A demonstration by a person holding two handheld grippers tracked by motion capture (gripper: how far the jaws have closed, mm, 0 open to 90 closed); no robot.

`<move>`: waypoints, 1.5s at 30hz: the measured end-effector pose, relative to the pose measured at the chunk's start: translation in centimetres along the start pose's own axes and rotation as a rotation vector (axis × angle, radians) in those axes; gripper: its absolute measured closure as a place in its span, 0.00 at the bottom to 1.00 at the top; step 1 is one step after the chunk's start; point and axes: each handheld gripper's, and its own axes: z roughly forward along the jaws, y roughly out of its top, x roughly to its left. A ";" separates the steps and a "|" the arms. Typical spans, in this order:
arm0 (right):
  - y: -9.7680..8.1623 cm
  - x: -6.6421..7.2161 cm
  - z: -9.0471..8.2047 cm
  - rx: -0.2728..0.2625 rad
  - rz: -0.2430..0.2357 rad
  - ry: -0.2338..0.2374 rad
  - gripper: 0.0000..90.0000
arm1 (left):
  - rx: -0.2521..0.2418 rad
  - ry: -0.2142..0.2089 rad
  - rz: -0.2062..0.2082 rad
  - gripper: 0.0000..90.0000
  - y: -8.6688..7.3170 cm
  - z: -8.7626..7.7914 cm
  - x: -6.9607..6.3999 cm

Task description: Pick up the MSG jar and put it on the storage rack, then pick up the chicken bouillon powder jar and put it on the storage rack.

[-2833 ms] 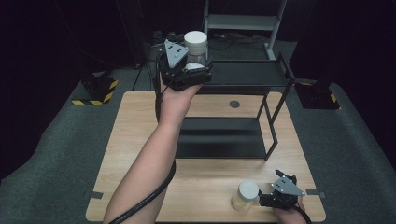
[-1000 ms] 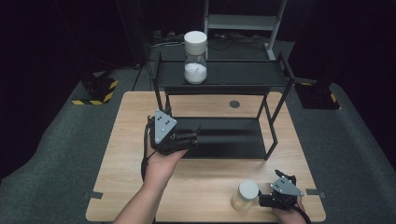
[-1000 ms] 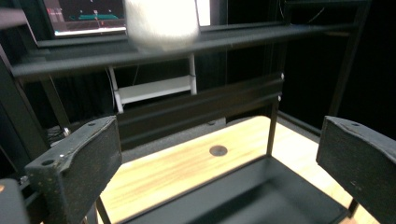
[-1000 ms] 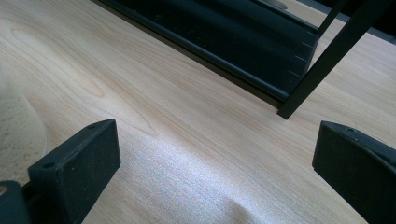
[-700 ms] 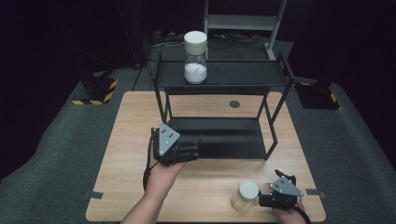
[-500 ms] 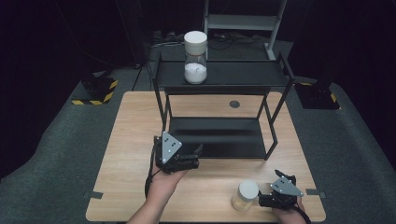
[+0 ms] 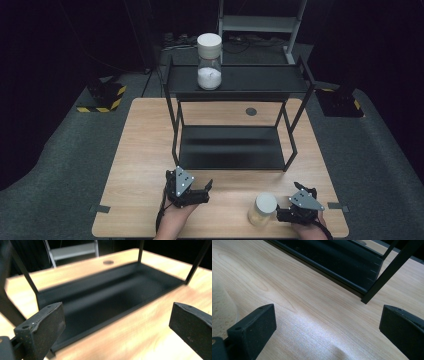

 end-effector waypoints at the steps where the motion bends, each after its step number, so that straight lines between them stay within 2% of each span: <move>1: 0.0 0.0 0.0 0.000 0.000 0.000 0.00 | 0.007 -0.001 -0.003 0.01 -0.5 0.0 0.0; 7: 0.1 0.0 0.0 0.004 0.002 -0.002 0.00 | 0.087 0.009 0.017 0.01 -2.8 0.2 0.0; 9: 0.2 0.0 0.1 0.011 0.004 -0.002 0.00 | 0.124 0.021 0.051 0.01 -2.9 0.2 -0.3; 11: 0.2 0.1 0.1 0.012 0.006 -0.004 0.00 | 0.106 0.029 0.106 0.01 -3.3 0.0 -0.7; 14: 0.2 0.1 0.1 0.012 0.006 -0.005 0.00 | 0.163 0.018 0.155 0.01 -2.6 0.2 -0.9; 15: 0.1 0.1 0.1 0.007 0.005 -0.006 0.00 | 0.176 0.017 0.160 0.01 -2.4 0.2 -0.9; 19: -0.2 0.0 -0.1 -0.011 0.011 -0.006 0.00 | 0.168 0.035 0.151 0.02 -2.7 -0.1 -1.1; 22: -0.3 -0.4 -0.1 -0.014 0.013 0.016 0.00 | 0.172 0.045 0.193 0.02 -2.7 -0.1 -1.8; 26: -0.3 -0.3 -0.1 -0.014 0.006 0.013 0.00 | 0.180 0.042 0.244 0.02 -2.7 0.0 -2.3; 28: -0.2 -0.3 -0.1 -0.012 0.013 0.014 0.00 | 0.183 0.037 0.243 0.02 -2.6 0.1 -2.2; 33: -0.4 -0.7 -0.1 -0.022 0.045 0.018 0.00 | 0.198 0.026 0.198 0.02 -2.3 0.3 -1.6; 35: -0.5 -0.8 -0.2 -0.027 0.055 0.022 0.00 | 0.205 0.014 0.199 0.02 -2.1 0.3 -1.4; 40: -0.4 -0.9 -0.7 -0.036 0.057 0.007 0.00 | 0.200 0.013 0.208 0.02 -2.2 0.3 -1.4; 45: -0.6 -1.4 -1.5 -0.072 0.066 -0.004 0.00 | 0.196 0.011 0.220 0.02 -2.3 0.2 -1.5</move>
